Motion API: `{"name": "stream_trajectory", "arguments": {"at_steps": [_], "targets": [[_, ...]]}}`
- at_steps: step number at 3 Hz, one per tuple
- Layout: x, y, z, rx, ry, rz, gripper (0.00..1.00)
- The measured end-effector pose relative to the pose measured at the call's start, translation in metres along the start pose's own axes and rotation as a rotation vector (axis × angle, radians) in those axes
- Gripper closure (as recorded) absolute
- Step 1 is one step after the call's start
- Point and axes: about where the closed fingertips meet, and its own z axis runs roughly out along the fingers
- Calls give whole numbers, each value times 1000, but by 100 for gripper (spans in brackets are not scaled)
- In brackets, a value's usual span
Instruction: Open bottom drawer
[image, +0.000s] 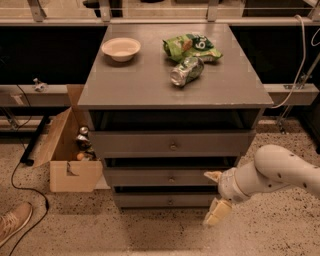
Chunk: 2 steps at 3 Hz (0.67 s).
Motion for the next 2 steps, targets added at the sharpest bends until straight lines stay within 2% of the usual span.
{"name": "stream_trajectory", "arguments": {"at_steps": [1,2], "targets": [[41,0,56,11,14,-3,0],[73,-1,95,24,22,-21,0]]}}
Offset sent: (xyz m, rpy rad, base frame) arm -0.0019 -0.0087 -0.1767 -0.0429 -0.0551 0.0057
